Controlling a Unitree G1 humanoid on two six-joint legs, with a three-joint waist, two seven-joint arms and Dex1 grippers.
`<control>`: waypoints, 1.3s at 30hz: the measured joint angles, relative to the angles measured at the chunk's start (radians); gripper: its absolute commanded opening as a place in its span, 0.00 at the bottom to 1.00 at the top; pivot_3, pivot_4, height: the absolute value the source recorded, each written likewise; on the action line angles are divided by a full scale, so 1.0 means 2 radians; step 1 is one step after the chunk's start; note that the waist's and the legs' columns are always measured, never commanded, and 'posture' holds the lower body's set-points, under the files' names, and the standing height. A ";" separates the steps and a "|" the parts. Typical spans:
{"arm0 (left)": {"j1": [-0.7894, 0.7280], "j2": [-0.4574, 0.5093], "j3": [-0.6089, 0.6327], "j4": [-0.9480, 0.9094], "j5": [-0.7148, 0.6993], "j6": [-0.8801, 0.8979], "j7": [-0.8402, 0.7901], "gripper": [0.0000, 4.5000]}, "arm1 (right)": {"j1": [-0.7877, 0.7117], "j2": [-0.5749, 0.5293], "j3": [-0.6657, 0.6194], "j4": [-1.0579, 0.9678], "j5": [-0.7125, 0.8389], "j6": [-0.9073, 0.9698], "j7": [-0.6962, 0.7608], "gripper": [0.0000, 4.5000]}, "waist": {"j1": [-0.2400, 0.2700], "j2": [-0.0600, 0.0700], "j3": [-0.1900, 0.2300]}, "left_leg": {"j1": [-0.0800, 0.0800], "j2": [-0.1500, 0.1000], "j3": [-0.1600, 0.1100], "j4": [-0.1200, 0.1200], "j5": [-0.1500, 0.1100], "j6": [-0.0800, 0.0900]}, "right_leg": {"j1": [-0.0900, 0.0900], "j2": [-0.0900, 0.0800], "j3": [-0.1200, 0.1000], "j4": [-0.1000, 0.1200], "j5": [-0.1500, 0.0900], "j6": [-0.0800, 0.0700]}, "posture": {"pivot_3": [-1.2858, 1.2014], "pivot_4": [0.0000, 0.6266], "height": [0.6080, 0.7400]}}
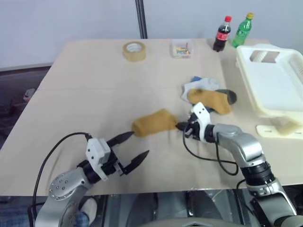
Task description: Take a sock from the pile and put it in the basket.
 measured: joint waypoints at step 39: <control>-0.078 0.012 0.027 0.005 -0.038 0.034 0.015 1.00 | -0.120 -0.048 -0.019 0.231 -0.132 -0.286 -0.045 0.68 | 0.007 -0.004 0.002 | -0.007 0.000 0.001 0.001 0.001 -0.002 | -0.008 0.000 0.001 0.001 0.000 0.000 | 0.52 0.24 1.00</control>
